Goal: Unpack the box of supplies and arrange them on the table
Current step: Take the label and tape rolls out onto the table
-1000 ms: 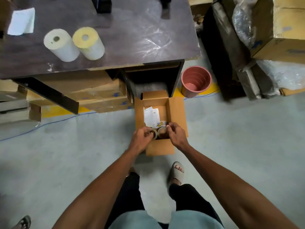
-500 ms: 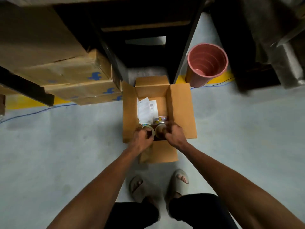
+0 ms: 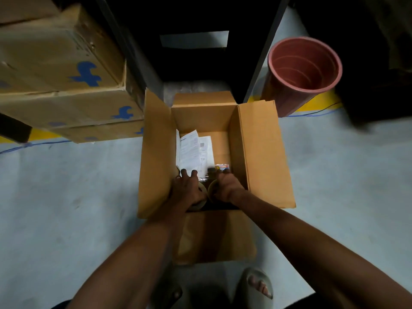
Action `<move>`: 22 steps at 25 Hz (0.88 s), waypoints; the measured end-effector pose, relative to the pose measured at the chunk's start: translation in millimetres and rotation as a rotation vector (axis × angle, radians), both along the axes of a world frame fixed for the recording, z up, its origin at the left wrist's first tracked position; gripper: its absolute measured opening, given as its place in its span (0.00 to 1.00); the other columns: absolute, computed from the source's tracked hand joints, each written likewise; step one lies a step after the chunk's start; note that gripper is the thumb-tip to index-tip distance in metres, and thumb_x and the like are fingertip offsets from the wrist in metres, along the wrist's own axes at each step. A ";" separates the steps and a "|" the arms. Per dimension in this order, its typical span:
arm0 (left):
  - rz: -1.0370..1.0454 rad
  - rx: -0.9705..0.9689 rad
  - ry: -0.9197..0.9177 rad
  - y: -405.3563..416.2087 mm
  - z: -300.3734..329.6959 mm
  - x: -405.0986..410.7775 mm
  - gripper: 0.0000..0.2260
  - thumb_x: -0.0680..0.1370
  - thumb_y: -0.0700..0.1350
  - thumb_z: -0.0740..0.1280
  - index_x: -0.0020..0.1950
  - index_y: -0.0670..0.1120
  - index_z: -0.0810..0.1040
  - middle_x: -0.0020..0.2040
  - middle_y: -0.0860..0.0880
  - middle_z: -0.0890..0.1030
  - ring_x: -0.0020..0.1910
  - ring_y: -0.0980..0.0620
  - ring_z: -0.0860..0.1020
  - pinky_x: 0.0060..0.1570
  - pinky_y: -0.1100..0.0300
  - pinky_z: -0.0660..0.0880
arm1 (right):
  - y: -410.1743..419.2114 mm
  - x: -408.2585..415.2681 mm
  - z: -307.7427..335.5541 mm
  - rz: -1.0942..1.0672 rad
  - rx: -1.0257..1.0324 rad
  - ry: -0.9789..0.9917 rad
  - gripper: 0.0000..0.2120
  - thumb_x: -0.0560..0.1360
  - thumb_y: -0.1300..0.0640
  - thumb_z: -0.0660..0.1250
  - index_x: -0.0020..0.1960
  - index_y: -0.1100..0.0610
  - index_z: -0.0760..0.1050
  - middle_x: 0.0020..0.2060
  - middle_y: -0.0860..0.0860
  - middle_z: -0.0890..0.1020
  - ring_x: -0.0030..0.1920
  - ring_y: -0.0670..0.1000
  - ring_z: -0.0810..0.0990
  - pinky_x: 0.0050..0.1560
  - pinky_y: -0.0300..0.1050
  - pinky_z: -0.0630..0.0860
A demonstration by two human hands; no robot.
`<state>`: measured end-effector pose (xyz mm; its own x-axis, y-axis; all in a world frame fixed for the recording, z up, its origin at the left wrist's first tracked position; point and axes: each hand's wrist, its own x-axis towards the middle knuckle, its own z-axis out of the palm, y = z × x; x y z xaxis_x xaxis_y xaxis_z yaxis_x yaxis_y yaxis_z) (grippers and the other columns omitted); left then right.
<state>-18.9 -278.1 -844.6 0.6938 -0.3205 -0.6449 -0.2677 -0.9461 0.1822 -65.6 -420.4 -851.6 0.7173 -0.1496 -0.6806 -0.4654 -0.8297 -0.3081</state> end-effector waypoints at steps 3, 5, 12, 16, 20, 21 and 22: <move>-0.019 0.041 0.035 0.5 -43.1 -1.4 0.40 0.71 0.56 0.74 0.77 0.47 0.58 0.73 0.39 0.58 0.72 0.36 0.63 0.68 0.48 0.66 | 1.8 5.6 -44.1 0.098 -0.090 0.005 0.39 0.79 0.52 0.65 0.80 0.61 0.46 0.76 0.66 0.58 0.76 0.65 0.59 0.76 0.51 0.60; -0.037 0.058 0.033 3.3 -68.1 -7.8 0.40 0.71 0.53 0.75 0.77 0.48 0.57 0.74 0.39 0.56 0.73 0.36 0.61 0.69 0.48 0.65 | 5.0 4.9 -74.6 0.157 -0.137 0.031 0.42 0.77 0.50 0.67 0.80 0.59 0.45 0.76 0.65 0.57 0.77 0.65 0.56 0.76 0.56 0.60; -0.131 0.048 -0.048 5.6 -104.2 6.3 0.37 0.72 0.51 0.74 0.75 0.47 0.60 0.71 0.39 0.61 0.68 0.36 0.69 0.64 0.49 0.70 | 7.3 10.9 -108.9 0.235 -0.205 0.044 0.41 0.71 0.51 0.74 0.77 0.55 0.57 0.72 0.61 0.65 0.73 0.62 0.64 0.71 0.56 0.68; -0.129 -0.012 -0.055 5.3 -108.9 26.1 0.22 0.75 0.43 0.71 0.67 0.44 0.70 0.65 0.41 0.68 0.61 0.40 0.74 0.55 0.54 0.73 | -4.8 24.0 -106.5 0.299 -0.180 0.035 0.29 0.74 0.56 0.72 0.72 0.58 0.68 0.68 0.62 0.72 0.69 0.61 0.72 0.68 0.49 0.72; -0.134 -0.049 -0.092 3.4 -117.4 21.0 0.18 0.75 0.39 0.71 0.64 0.44 0.75 0.63 0.42 0.75 0.60 0.43 0.76 0.58 0.54 0.76 | -10.0 25.0 -108.5 0.314 -0.208 0.000 0.20 0.76 0.58 0.68 0.68 0.58 0.73 0.66 0.60 0.76 0.66 0.60 0.76 0.64 0.49 0.74; -0.137 -0.051 -0.102 2.8 -118.4 20.5 0.17 0.74 0.38 0.71 0.62 0.44 0.76 0.62 0.42 0.76 0.58 0.44 0.77 0.57 0.55 0.77 | -10.6 26.0 -110.0 0.321 -0.213 0.002 0.20 0.76 0.58 0.68 0.67 0.58 0.74 0.65 0.60 0.77 0.65 0.60 0.76 0.64 0.50 0.75; -0.145 -0.049 -0.112 2.0 -117.3 21.6 0.16 0.74 0.38 0.71 0.61 0.43 0.77 0.61 0.42 0.77 0.57 0.44 0.78 0.55 0.55 0.77 | -11.4 27.2 -109.7 0.331 -0.218 0.002 0.20 0.76 0.59 0.68 0.67 0.59 0.74 0.65 0.59 0.77 0.65 0.60 0.77 0.63 0.50 0.76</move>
